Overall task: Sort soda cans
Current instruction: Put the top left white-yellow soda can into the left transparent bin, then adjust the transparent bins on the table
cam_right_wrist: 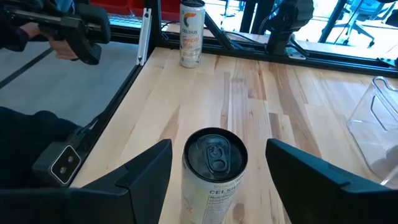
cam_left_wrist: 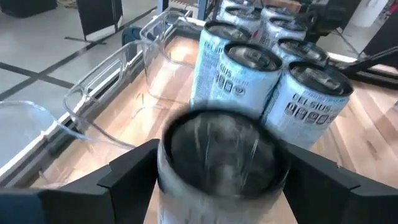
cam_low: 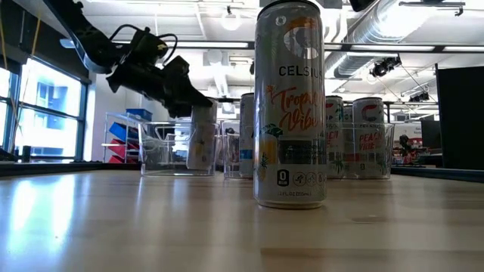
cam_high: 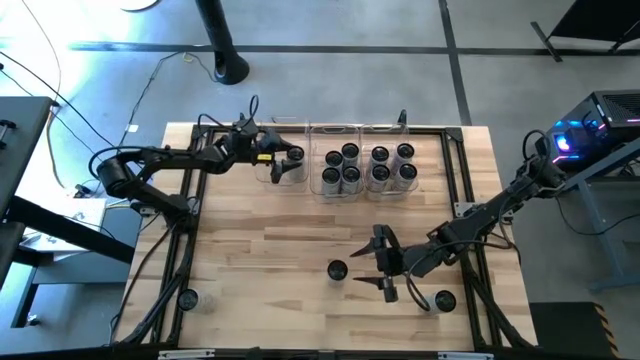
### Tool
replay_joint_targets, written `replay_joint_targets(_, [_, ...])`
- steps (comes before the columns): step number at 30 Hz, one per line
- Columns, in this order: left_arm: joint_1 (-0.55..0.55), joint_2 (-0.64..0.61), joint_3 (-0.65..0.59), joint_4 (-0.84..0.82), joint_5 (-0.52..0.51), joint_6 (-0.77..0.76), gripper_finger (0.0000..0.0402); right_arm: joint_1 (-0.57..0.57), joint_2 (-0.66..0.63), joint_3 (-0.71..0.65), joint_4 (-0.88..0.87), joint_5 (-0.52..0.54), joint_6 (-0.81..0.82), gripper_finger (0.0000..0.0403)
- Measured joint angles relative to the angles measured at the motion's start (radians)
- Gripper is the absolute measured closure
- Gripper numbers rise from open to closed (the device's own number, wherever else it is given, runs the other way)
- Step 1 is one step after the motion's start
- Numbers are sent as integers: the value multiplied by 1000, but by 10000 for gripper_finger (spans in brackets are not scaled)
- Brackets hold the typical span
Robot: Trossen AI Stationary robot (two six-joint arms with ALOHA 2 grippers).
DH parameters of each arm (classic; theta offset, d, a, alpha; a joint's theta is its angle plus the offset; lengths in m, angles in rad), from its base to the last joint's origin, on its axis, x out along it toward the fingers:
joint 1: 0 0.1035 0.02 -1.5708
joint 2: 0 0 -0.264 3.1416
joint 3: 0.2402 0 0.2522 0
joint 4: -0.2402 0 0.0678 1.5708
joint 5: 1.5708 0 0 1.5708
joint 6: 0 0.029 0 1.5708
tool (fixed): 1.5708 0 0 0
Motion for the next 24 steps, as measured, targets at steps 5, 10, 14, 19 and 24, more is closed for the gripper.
replay_joint_targets(5, [0,-2,2,0,3,-31,100,0,0,0,-1,1,0,147])
replay_joint_targets(10, [0,-5,2,-1,6,-41,99,0,0,0,-3,1,0,147])
replay_joint_targets(14, [0,-44,2,0,0,-33,98,0,0,0,-3,1,0,147])
replay_joint_targets(19, [-14,-154,26,-89,-27,-17,98,0,0,0,-10,91,37,147])
replay_joint_targets(24, [-115,-297,71,-366,-272,80,105,-47,-25,0,-233,227,219,148])
